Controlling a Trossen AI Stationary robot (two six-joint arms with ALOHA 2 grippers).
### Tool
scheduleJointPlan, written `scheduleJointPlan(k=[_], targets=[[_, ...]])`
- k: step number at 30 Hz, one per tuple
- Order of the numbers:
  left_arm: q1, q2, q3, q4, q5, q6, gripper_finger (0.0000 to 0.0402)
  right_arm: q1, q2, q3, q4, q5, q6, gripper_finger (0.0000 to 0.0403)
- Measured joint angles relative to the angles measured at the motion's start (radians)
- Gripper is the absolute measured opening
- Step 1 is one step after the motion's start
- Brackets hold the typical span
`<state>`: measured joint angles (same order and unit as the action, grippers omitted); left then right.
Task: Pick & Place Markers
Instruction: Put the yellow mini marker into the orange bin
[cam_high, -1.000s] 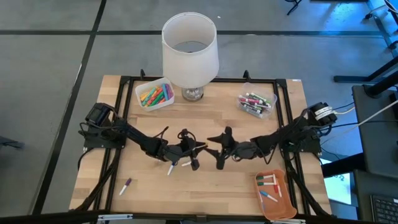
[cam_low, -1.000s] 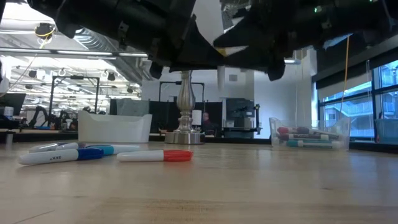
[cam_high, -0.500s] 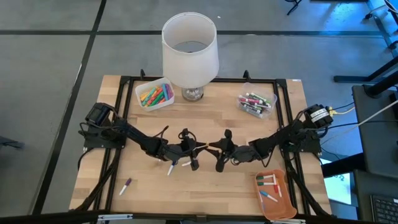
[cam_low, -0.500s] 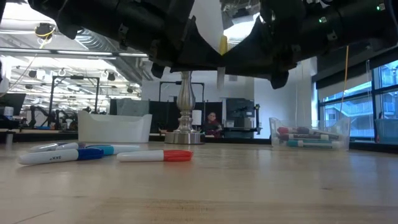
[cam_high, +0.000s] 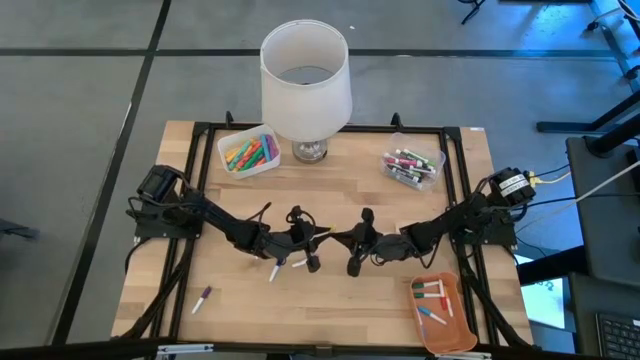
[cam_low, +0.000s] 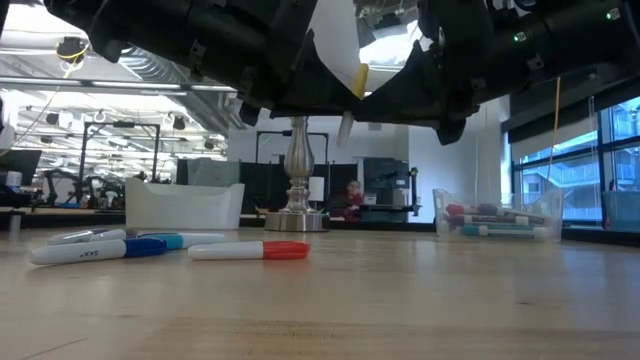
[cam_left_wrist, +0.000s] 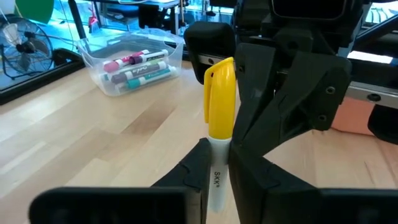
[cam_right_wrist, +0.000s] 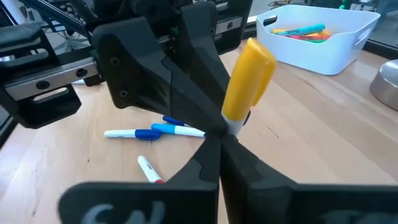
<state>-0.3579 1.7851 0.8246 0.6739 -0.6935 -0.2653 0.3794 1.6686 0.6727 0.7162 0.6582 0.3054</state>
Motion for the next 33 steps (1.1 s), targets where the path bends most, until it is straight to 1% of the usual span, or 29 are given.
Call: scheduleJointPlan(k=[11,20,23,28,33], targets=[[-0.001,0.000,0.000,-0.003,-0.003,-0.001,0.0042,0.000,0.000,0.002,-0.003,0.000,-0.007,0.0001],[-0.001,0.000,0.001,-0.009,-0.004,-0.001,0.0051,0.001,0.000,0.003,-0.004,0.002,-0.018,0.0001],[-0.001,0.000,0.003,-0.019,-0.020,-0.001,0.0051,0.001,0.000,0.004,-0.004,0.004,-0.019,0.0001],[-0.001,0.000,0.004,-0.021,-0.032,0.002,0.0060,0.001,0.000,0.004,-0.004,0.006,-0.023,0.0000],[0.000,0.000,0.004,-0.026,-0.040,0.008,0.0078,0.001,0.000,0.006,-0.014,0.005,-0.024,0.0000]])
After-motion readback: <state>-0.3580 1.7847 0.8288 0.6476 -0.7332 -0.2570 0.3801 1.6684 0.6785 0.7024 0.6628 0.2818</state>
